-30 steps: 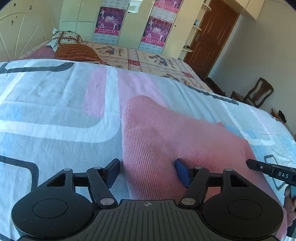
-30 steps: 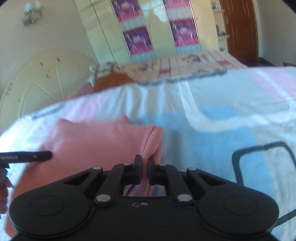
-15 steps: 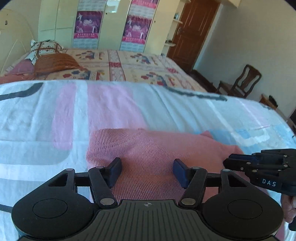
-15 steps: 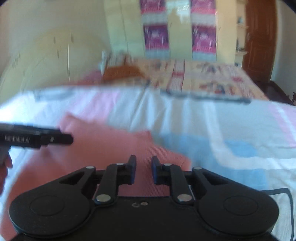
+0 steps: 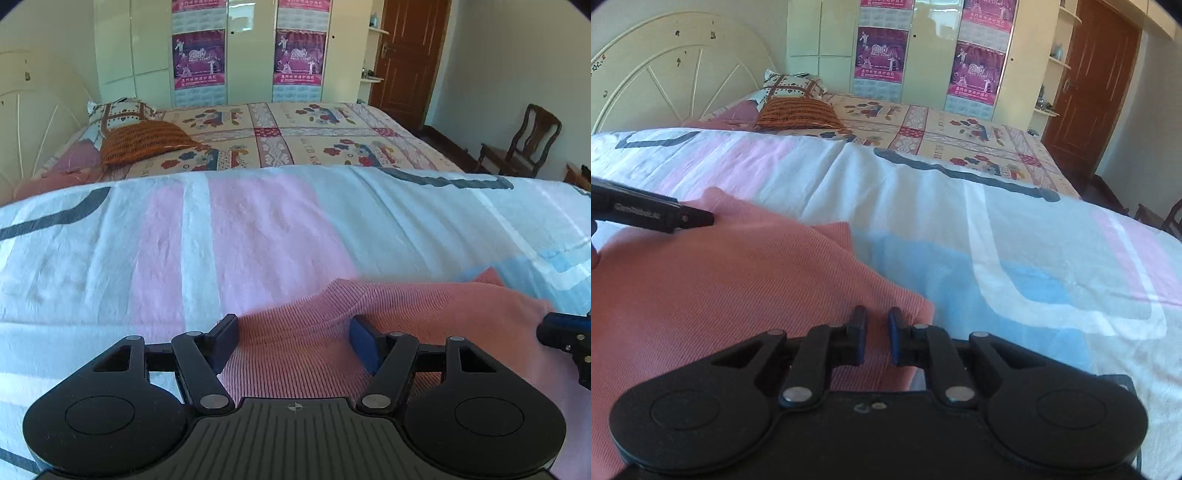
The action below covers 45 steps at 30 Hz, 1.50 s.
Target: Fold small clothes
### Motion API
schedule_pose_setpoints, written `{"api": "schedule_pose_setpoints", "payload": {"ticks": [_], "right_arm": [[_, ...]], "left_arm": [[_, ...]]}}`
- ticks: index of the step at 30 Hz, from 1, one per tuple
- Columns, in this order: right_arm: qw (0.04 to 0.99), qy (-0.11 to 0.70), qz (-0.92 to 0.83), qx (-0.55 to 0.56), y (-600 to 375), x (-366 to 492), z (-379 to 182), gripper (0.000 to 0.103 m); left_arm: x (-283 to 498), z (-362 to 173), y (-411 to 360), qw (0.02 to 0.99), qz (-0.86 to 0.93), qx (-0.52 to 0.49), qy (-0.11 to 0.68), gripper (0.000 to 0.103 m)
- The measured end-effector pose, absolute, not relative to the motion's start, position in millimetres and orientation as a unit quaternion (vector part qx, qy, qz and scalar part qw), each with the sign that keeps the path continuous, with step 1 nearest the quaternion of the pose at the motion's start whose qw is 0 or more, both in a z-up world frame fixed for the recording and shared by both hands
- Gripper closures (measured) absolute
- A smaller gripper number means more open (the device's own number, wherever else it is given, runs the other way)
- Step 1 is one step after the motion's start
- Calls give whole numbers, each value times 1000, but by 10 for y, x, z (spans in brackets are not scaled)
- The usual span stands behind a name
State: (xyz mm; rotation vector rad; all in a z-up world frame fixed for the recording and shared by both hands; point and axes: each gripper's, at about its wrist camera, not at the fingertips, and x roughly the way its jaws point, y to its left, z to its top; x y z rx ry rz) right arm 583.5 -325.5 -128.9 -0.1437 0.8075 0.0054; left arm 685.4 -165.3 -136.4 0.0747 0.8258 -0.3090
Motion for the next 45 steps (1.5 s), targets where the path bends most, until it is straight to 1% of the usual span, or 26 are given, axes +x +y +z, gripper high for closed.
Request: {"api": "schedule_pose_setpoints", "payload": {"ticks": [2, 4, 5, 8, 10, 12, 13, 16, 19, 20, 22, 24, 27, 28, 30, 31, 32, 33, 34, 37, 38, 39, 40, 43, 44, 45], "right_arm": [[916, 397, -1, -55, -3276, 5845, -1257, 92], [924, 381, -2, -42, -3295, 5742, -1130, 80], [930, 365, 3, -37, -3295, 5642, -1057, 71], [930, 365, 36, -17, -3229, 5379, -945, 79], [924, 377, 61, -33, -3069, 5314, -1021, 81], [908, 414, 41, -57, -2966, 5397, -1263, 80], [915, 398, 35, -54, -2967, 5392, -1290, 80], [916, 399, 21, -31, -2978, 5334, -1142, 80], [925, 375, 52, -31, -2975, 4954, -905, 78], [923, 378, 63, -39, -2959, 4823, -882, 81], [914, 395, 75, -53, -2958, 4615, -934, 82], [900, 426, 56, -79, -2995, 4538, -1132, 87], [905, 419, 53, -48, -3059, 4515, -1097, 88], [908, 413, 49, -46, -3051, 4497, -1023, 86], [923, 380, 53, -32, -3059, 4382, -847, 75], [924, 378, 57, -23, -3074, 4354, -829, 75], [918, 391, 67, -11, -3117, 4340, -896, 78], [909, 411, 69, -17, -3119, 4362, -1010, 85], [896, 437, 67, -37, -3115, 4388, -1174, 89], [898, 431, 76, -50, -3087, 4354, -1163, 89], [901, 424, 74, -49, -3092, 4330, -1094, 87], [907, 412, 76, -44, -3109, 4309, -1027, 81], [911, 404, 78, -38, -3125, 4287, -988, 80], [893, 441, 77, -52, -3127, 4323, -1214, 79], [893, 439, 72, -63, -3122, 4310, -1279, 73], [895, 438, 72, -45, -3158, 4304, -1291, 73]], "left_arm": [[6742, -1243, -1607, 907, -152, 27, 392, 38], [6472, -1096, -1495, 912, -165, 19, 375, 38], [6292, -1035, -1437, 913, -173, 15, 369, 38], [5799, -959, -1354, 912, -194, 2, 360, 38], [5692, -1038, -1460, 911, -188, 26, 367, 37], [5690, -1155, -1594, 909, -172, 60, 374, 37], [5662, -1154, -1636, 911, -167, 69, 369, 36], [5498, -925, -1550, 915, -176, 46, 359, 37], [5160, -808, -1380, 918, -182, 30, 351, 37], [5059, -823, -1342, 915, -183, 28, 359, 37], [4921, -911, -1323, 908, -178, 42, 376, 37], [4847, -1083, -1286, 900, -167, 50, 399, 37], [4744, -1111, -1176, 901, -152, 23, 406, 37], [4690, -1088, -1147, 903, -146, 21, 403, 37], [4584, -1104, -1092, 902, -137, 11, 410, 37], [4545, -1144, -1063, 900, -130, 15, 415, 37], [4519, -1193, -1043, 899, -125, 17, 418, 37], [4496, -1259, -1008, 896, -122, 12, 426, 37], [4478, -1291, -967, 896, -121, 0, 428, 37], [4443, -1299, -933, 897, -113, -11, 427, 36], [4427, -1295, -936, 898, -112, -8, 426, 36], [4427, -1295, -962, 898, -109, -5, 425, 36], [4418, -1308, -969, 899, -108, -7, 425, 36], [4429, -1333, -979, 899, -103, -14, 425, 36], [4434, -1334, -983, 899, -102, -14, 426, 36], [4483, -1319, -1004, 898, -102, -11, 427, 36]]}}
